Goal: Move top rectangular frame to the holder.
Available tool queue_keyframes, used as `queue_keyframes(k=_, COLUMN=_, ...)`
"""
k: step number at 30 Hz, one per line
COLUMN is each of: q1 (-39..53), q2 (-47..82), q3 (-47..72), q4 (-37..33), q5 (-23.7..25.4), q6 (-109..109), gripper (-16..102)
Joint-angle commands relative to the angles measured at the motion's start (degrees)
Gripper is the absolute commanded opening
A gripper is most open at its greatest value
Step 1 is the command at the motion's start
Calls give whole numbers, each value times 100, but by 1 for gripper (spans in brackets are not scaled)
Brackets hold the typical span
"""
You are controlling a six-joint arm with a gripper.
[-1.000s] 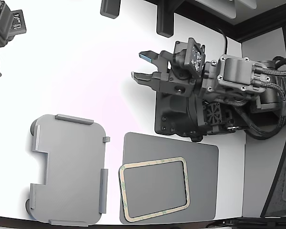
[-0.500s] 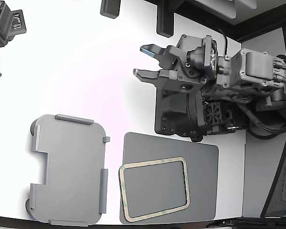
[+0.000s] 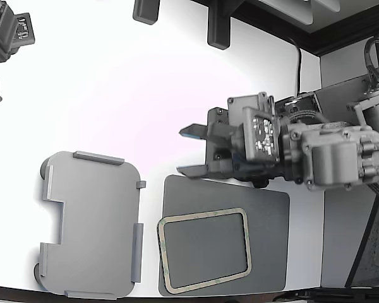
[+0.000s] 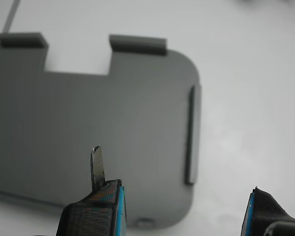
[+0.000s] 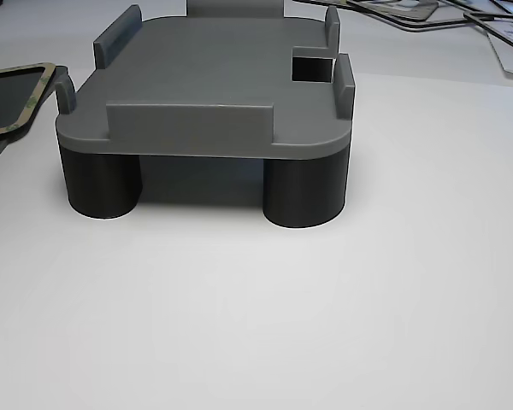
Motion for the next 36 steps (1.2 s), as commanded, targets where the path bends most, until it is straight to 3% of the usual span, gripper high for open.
queue_keyframes(k=1, q1=413, q2=-738, q3=-976, q4=914, q5=-9, q6=686, gripper=100)
queue_keyframes(k=6, q1=976, q2=-1969, q3=-1907, q4=1934, q5=-299, q6=1521, gripper=100)
queue_keyframes(k=12, q1=1731, q2=-2065, q3=-1784, q4=2171, q5=-334, q6=2417, gripper=100)
queue_keyframes(k=20, q1=1951, q2=-1811, q3=-712, q4=1547, q5=-940, q6=2637, gripper=96)
queue_keyframes(k=26, q1=2021, q2=-2188, q3=-220, q4=1169, q5=-888, q6=2619, gripper=90)
queue_keyframes(k=28, q1=2109, q2=-2355, q3=-132, q4=1116, q5=-791, q6=2689, gripper=97)
queue_keyframes(k=36, q1=2329, q2=-2830, q3=114, q4=703, q5=-765, q6=2751, gripper=100)
